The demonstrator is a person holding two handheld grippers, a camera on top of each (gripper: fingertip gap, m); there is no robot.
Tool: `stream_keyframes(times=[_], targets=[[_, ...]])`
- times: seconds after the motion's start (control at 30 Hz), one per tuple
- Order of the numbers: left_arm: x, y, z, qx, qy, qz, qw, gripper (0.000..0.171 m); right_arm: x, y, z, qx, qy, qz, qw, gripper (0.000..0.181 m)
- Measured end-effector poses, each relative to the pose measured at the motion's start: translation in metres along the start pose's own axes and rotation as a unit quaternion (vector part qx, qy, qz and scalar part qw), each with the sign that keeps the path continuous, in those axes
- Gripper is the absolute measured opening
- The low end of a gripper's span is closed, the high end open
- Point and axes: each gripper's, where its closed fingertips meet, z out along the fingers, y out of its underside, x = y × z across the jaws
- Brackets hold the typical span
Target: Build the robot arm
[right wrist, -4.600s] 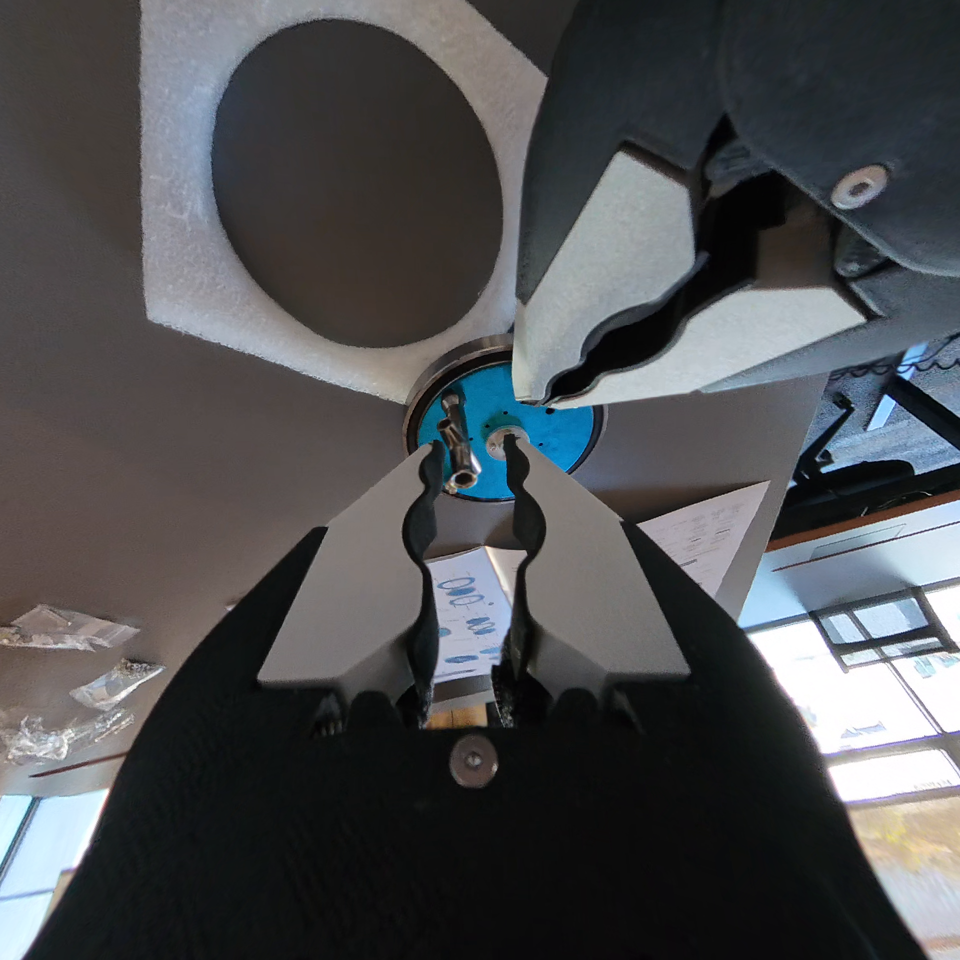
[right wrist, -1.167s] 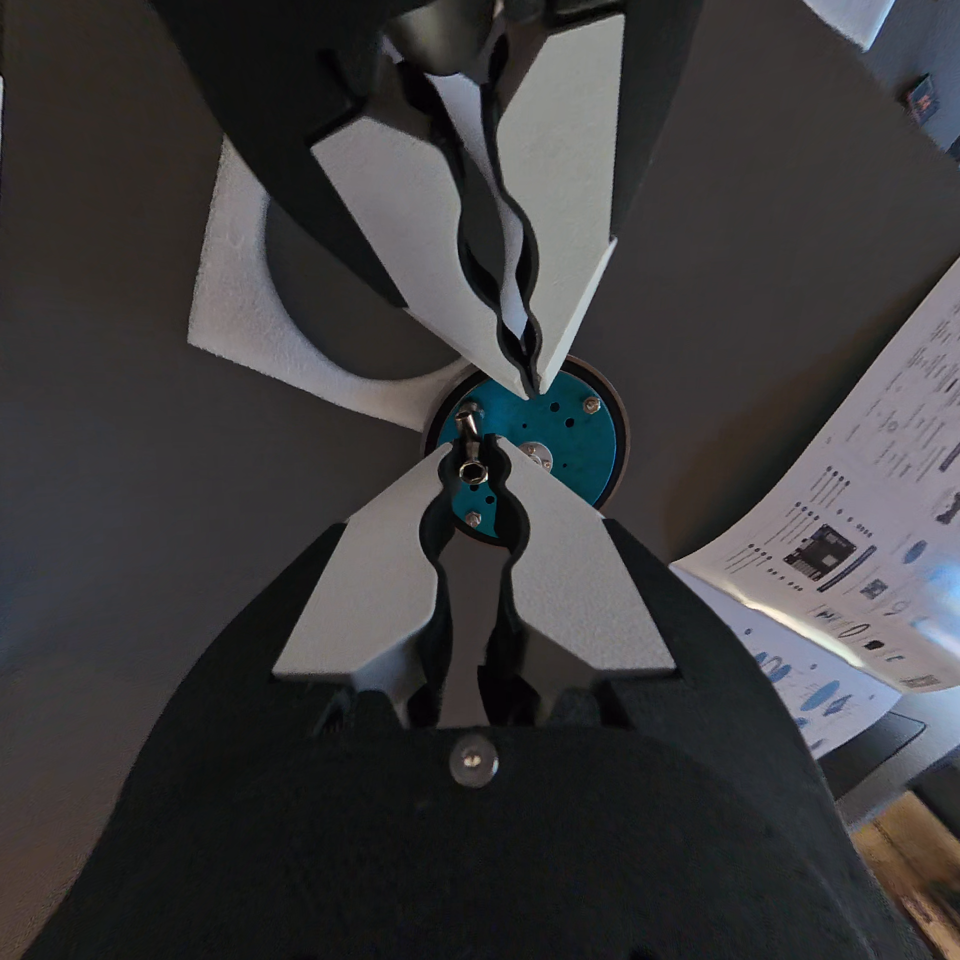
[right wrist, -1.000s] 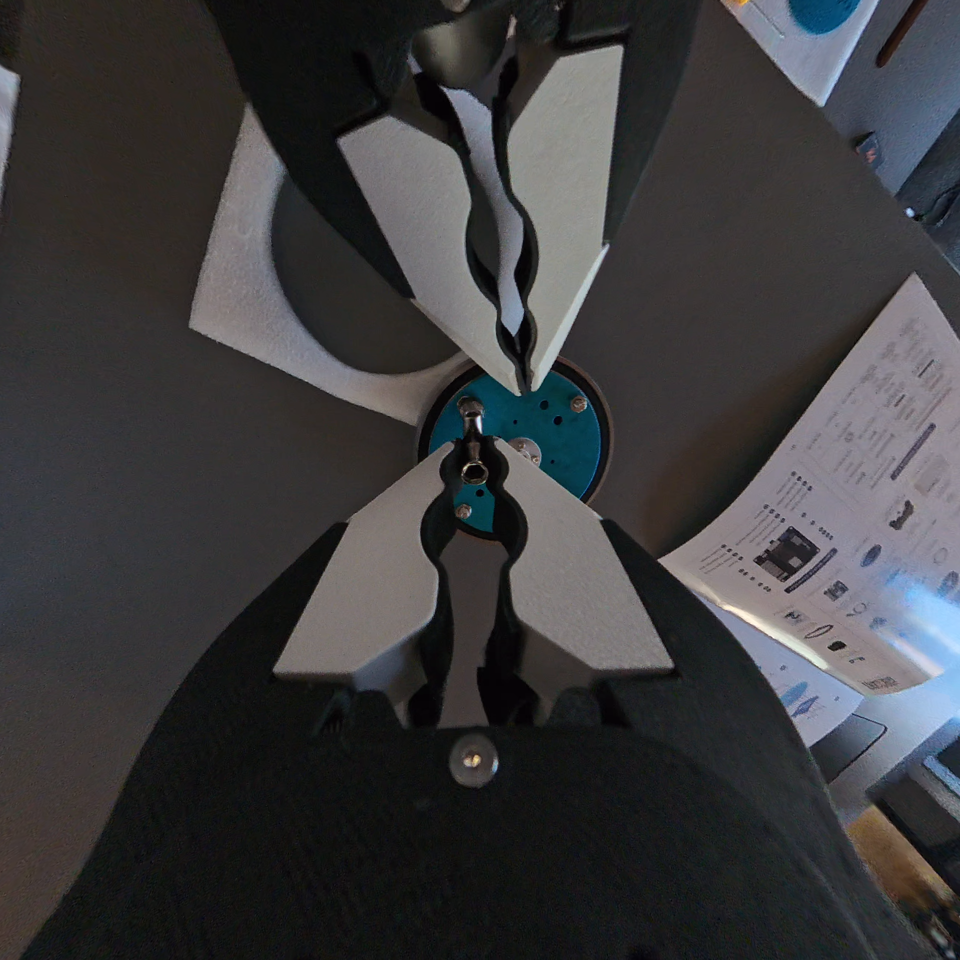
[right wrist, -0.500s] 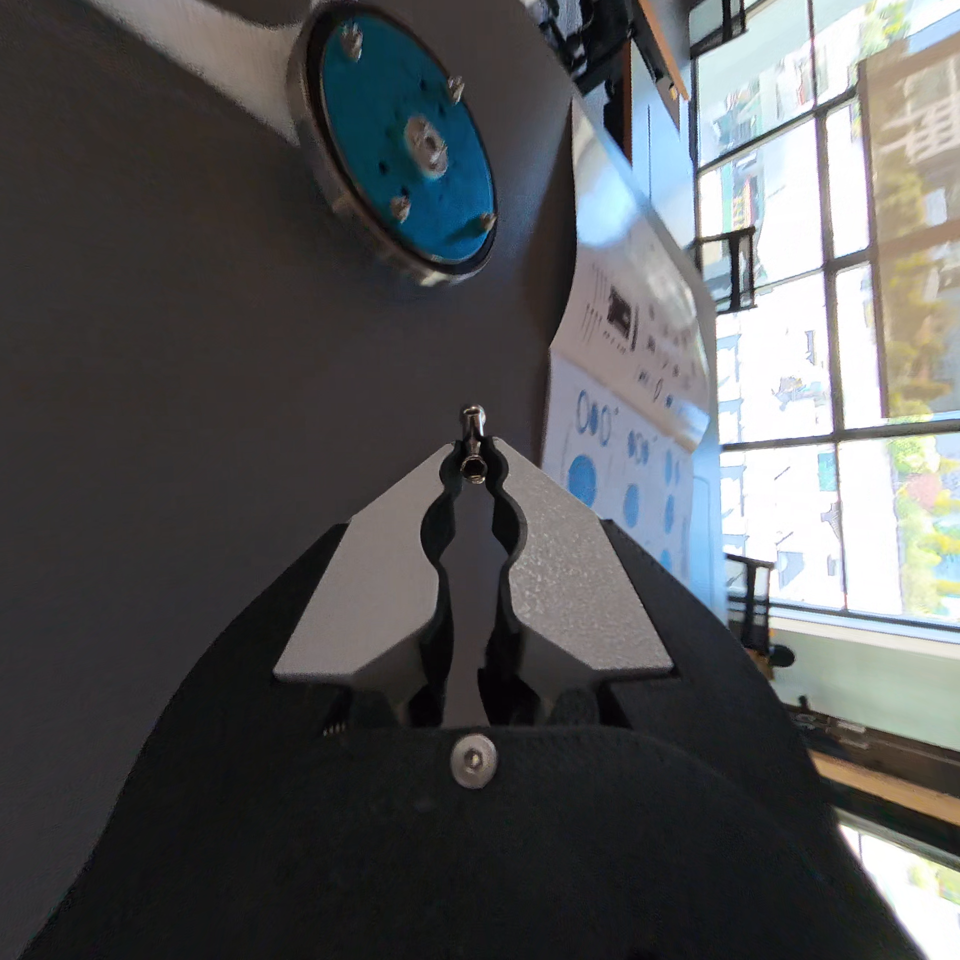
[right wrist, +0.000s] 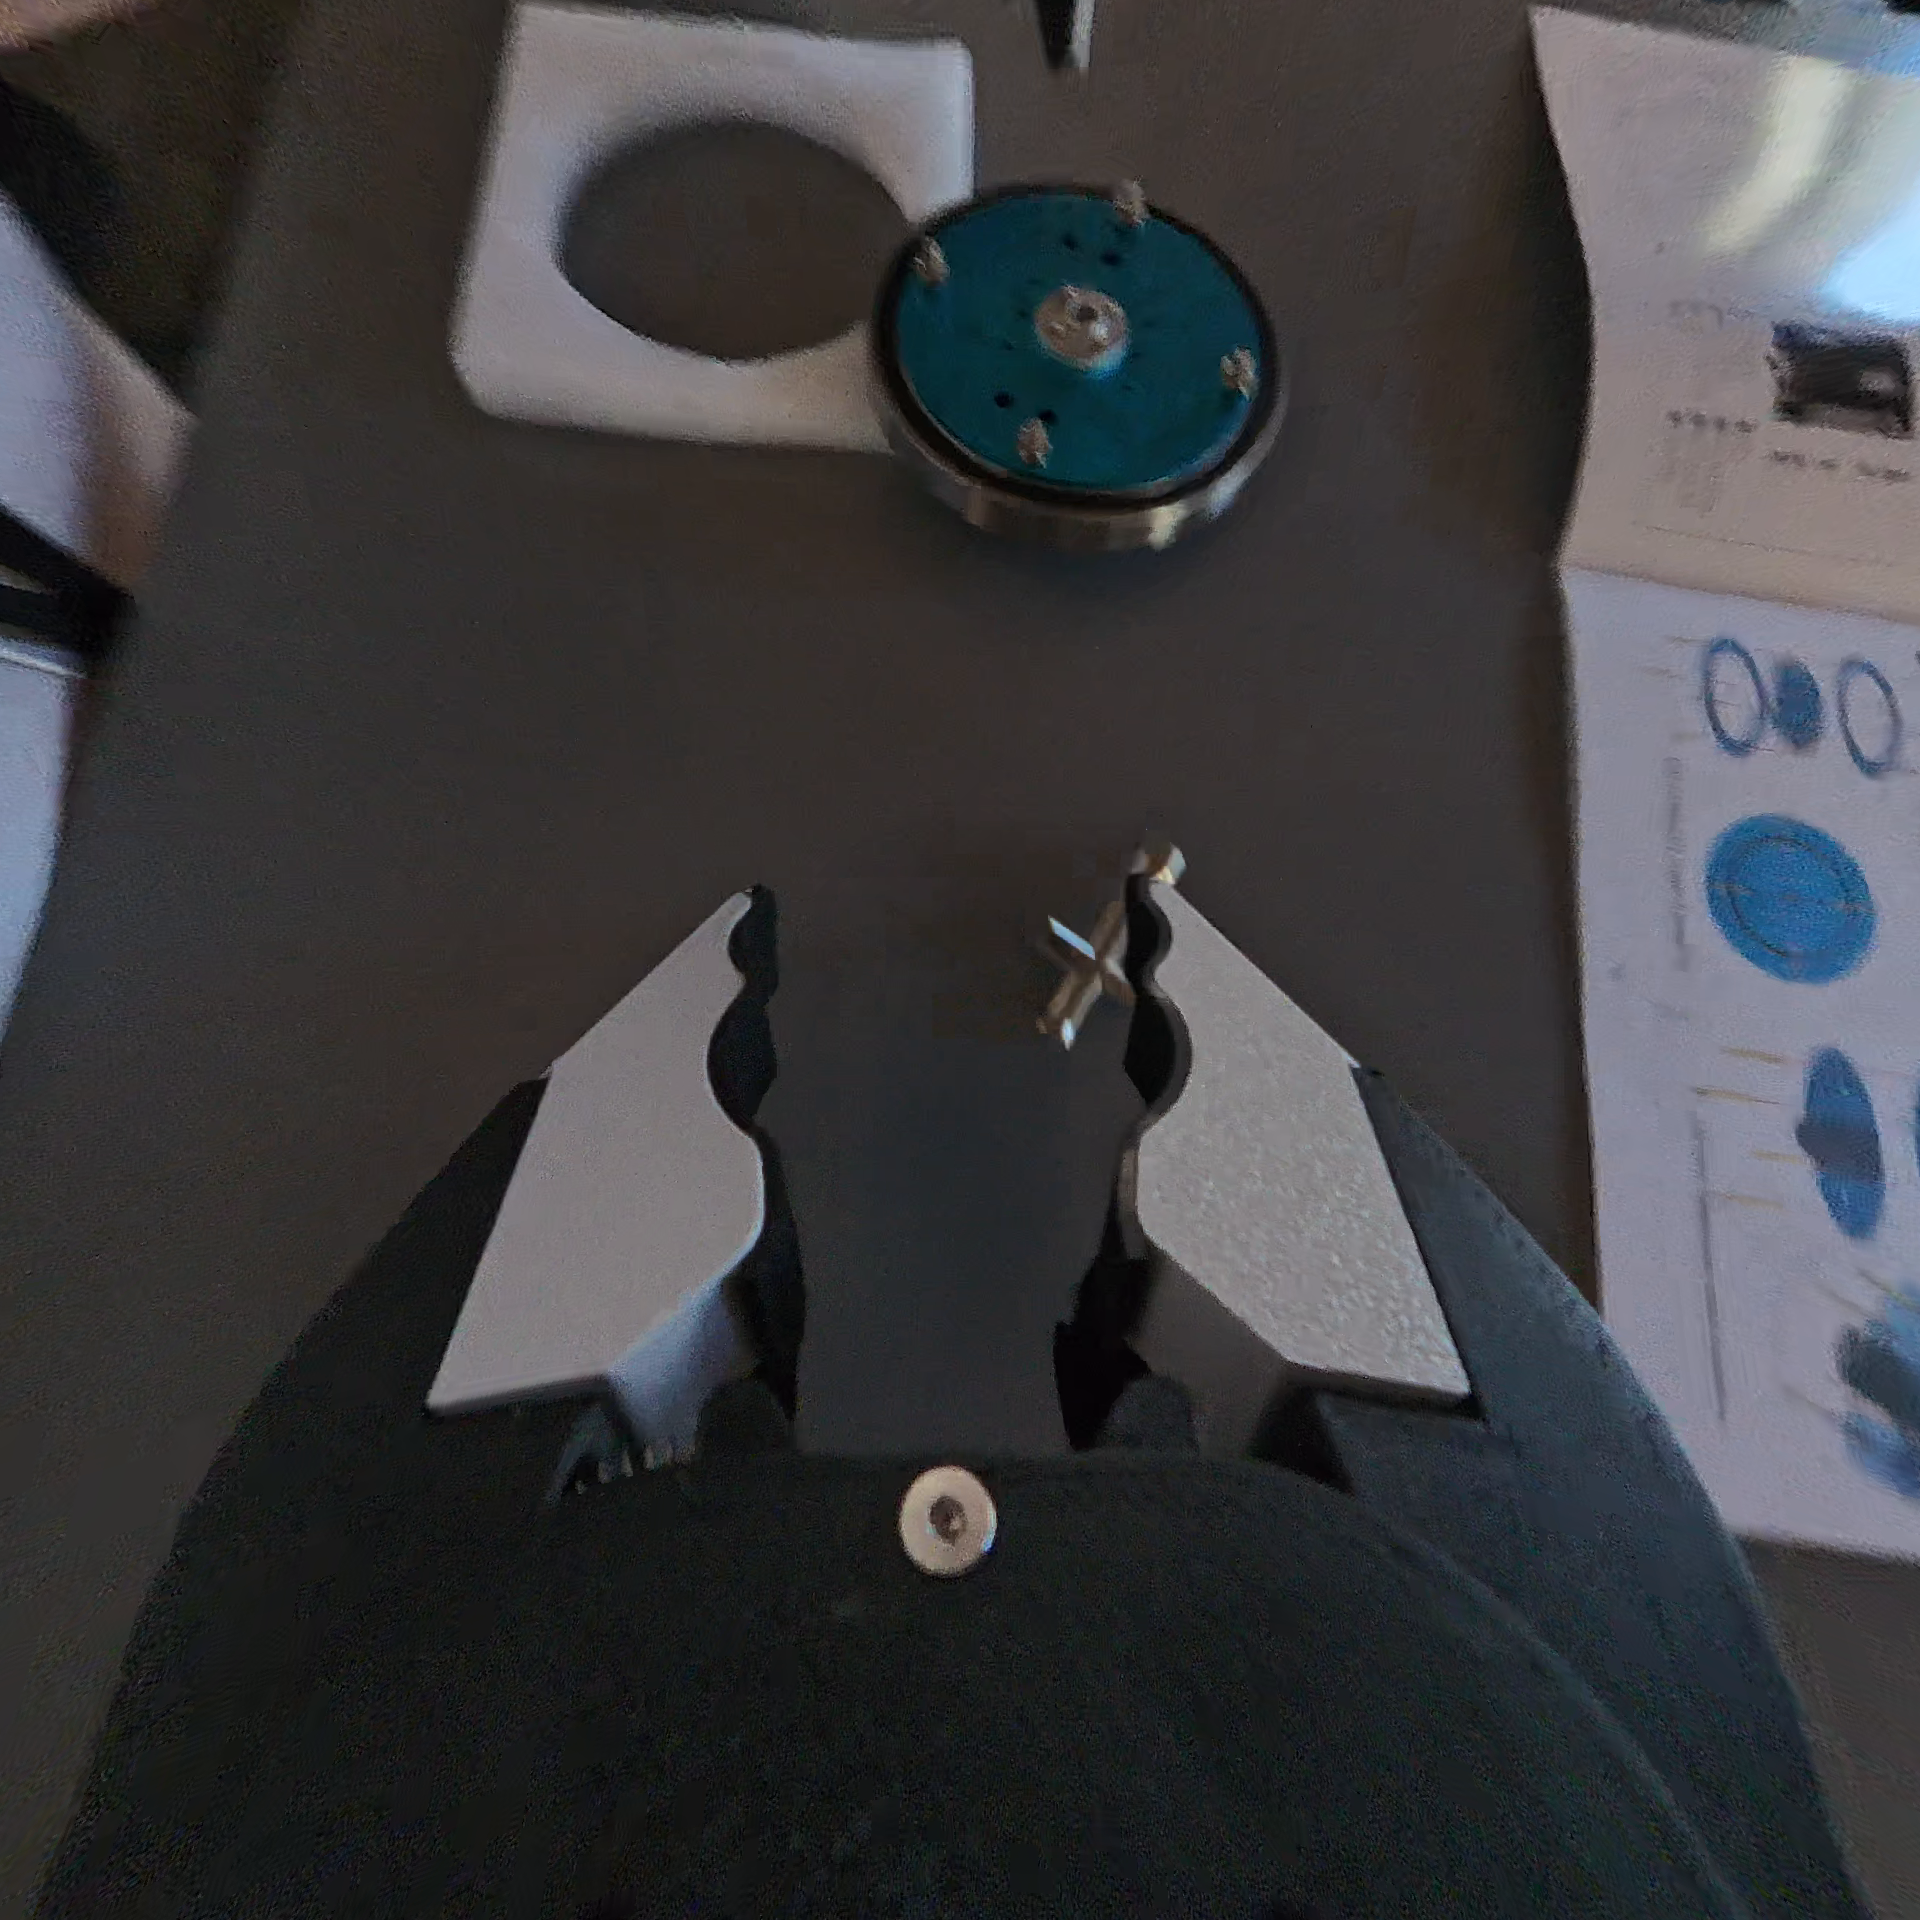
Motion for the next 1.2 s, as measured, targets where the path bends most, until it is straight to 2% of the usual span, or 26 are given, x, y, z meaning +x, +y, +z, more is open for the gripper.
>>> stream_keyframes(times=[0.07, 0.13, 0.23, 0.33, 0.47, 0.6, 0.7, 0.77, 0.83, 0.97, 1.07, 1.2], targets=[[-0.006, 0.004, 0.005, -0.034, -0.015, 0.015, 0.999, 0.028, 0.008, -0.016, 0.008, 0.012, -0.014, -0.038, 0.999, 0.08], [-0.01, 0.006, 0.012, -0.065, -0.017, 0.02, 0.998, 0.029, 0.022, -0.03, 0.03, -0.001, -0.031, -0.078, 0.996, 0.101], [-0.008, 0.009, 0.019, -0.102, 0.011, 0.003, 0.995, 0.028, 0.024, -0.053, 0.06, -0.007, -0.109, -0.11, 0.988, 0.111], [-0.008, 0.015, 0.023, -0.126, 0.017, -0.002, 0.992, 0.024, 0.035, -0.06, 0.08, -0.021, -0.128, -0.149, 0.98, 0.105], [-0.007, 0.019, 0.023, -0.143, 0.012, 0.007, 0.99, 0.012, 0.034, -0.052, 0.091, -0.05, -0.162, -0.131, 0.977, 0.089], [-0.008, 0.017, 0.023, -0.14, 0.033, -0.019, 0.989, 0.008, 0.035, -0.052, 0.091, -0.041, -0.149, -0.116, 0.981, 0.084], [-0.009, 0.007, 0.022, -0.117, 0.053, -0.029, 0.991, 0.0, 0.033, -0.051, 0.089, -0.033, -0.135, -0.086, 0.987, 0.083], [-0.004, -0.003, 0.022, -0.106, 0.084, -0.046, 0.99, 0.0, 0.032, -0.052, 0.089, -0.028, -0.118, -0.051, 0.991, 0.078], [-0.008, -0.007, 0.023, -0.113, 0.082, -0.041, 0.989, 0.0, 0.031, -0.053, 0.088, -0.022, -0.103, -0.028, 0.994, 0.069], [-0.006, -0.012, 0.009, -0.102, 0.093, -0.002, 0.99, 0.015, 0.026, -0.048, 0.084, -0.016, -0.09, -0.064, 0.994, 0.073], [-0.015, 0.011, 0.004, -0.133, 0.046, 0.078, 0.987, 0.04, 0.025, -0.052, 0.083, -0.017, -0.089, -0.125, 0.988, 0.093], [-0.004, 0.027, 0.015, -0.132, -0.024, 0.165, 0.977, 0.064, 0.033, -0.052, 0.091, -0.054, -0.136, -0.133, 0.98, 0.119]])
